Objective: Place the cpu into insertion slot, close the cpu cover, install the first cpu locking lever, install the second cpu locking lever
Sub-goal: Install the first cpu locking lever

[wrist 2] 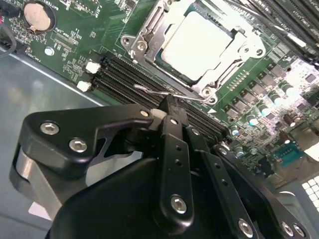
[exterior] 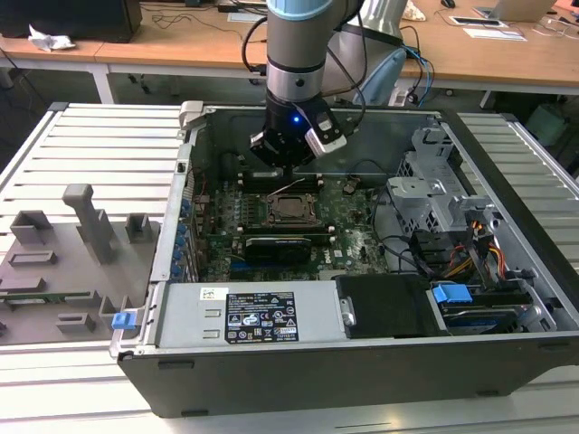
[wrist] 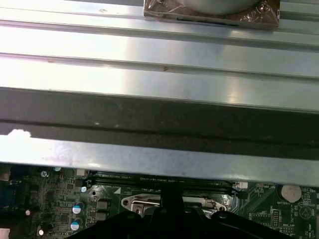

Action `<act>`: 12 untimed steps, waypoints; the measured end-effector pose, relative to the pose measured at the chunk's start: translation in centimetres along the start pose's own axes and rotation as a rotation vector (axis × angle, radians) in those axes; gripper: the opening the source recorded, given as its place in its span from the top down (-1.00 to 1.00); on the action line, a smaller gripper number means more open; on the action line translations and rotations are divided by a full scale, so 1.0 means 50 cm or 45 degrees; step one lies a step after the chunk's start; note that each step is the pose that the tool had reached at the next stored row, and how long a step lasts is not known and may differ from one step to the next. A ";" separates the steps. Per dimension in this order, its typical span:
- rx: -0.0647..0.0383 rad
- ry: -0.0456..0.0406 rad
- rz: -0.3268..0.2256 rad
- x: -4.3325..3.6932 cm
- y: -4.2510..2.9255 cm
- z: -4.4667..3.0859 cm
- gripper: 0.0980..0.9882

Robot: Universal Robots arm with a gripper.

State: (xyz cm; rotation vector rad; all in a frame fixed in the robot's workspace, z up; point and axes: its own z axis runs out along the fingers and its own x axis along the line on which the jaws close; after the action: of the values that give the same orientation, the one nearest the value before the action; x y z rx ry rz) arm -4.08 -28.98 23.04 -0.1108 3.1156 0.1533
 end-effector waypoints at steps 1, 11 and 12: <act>0.000 0.000 0.000 -0.002 0.000 0.001 0.98; 0.000 0.000 0.000 -0.015 0.000 0.013 0.98; 0.000 0.000 0.000 -0.019 0.000 0.016 0.98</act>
State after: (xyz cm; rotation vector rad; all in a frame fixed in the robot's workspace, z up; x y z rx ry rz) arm -3.14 -28.83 22.29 -0.1106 3.1157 0.1529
